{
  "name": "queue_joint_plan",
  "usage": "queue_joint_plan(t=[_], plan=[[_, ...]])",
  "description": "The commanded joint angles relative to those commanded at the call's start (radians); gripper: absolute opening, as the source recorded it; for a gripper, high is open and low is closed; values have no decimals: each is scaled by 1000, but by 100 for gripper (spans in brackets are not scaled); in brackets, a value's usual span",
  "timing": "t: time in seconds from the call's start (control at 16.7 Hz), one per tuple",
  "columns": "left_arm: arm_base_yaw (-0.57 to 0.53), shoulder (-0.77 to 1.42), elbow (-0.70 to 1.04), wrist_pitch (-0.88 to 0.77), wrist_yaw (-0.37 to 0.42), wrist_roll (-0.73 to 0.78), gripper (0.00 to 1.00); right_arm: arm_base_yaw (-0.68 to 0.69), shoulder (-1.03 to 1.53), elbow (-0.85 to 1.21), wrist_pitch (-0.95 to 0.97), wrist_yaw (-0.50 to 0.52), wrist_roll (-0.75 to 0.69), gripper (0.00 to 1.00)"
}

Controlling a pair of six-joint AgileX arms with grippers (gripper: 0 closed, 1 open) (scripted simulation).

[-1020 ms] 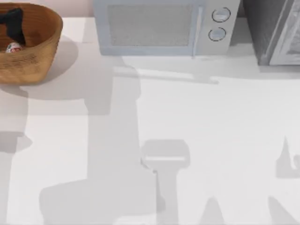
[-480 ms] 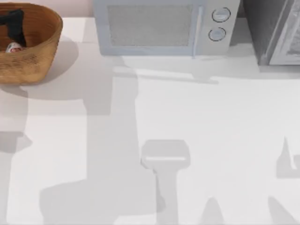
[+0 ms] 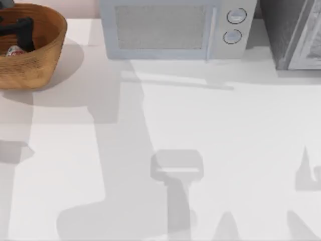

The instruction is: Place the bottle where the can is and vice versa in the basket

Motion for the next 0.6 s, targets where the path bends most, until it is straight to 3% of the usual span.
queue_joint_plan(t=[0.48,0.6], plan=[[-6,-15,-82,69,-1,-6,100,0,0,0,0,0,0,100],[-6,-15,-82,69,-1,-6,85,0,0,0,0,0,0,100]])
